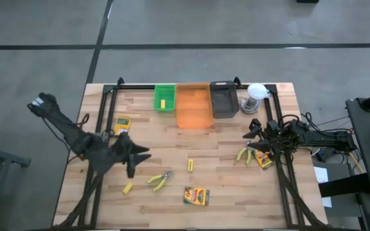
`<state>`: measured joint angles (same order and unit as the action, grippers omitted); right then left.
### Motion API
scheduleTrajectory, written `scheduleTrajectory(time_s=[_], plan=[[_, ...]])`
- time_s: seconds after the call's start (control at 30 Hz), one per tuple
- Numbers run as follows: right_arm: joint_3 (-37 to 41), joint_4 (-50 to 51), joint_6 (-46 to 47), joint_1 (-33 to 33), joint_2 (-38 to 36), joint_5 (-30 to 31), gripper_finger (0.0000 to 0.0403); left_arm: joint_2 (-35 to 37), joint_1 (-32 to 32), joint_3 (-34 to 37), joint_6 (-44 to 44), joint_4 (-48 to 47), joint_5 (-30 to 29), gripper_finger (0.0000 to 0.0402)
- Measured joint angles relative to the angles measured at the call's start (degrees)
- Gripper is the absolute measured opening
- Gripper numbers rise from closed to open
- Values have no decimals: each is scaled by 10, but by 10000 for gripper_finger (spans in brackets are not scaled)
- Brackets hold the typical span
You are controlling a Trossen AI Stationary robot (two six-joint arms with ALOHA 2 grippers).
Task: Pick & Place School Supplies
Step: Put the yellow eraser into the green bin
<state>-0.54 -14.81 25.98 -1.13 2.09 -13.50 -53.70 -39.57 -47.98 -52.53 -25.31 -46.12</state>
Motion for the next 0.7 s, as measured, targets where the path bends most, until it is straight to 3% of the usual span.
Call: scheduleTrajectory(time_s=[0.13,0.3,0.43,0.7], plan=[[0,0,0,0,0,0,201,-8,-53,-1,-42,-18,-13,143],[0,0,0,0,0,0,201,-25,-99,-1,-62,-22,18,143],[0,0,0,0,0,0,201,-37,-124,-1,-175,-72,35,143],[0,0,0,0,0,0,201,-82,-136,-1,-369,-130,130,143]])
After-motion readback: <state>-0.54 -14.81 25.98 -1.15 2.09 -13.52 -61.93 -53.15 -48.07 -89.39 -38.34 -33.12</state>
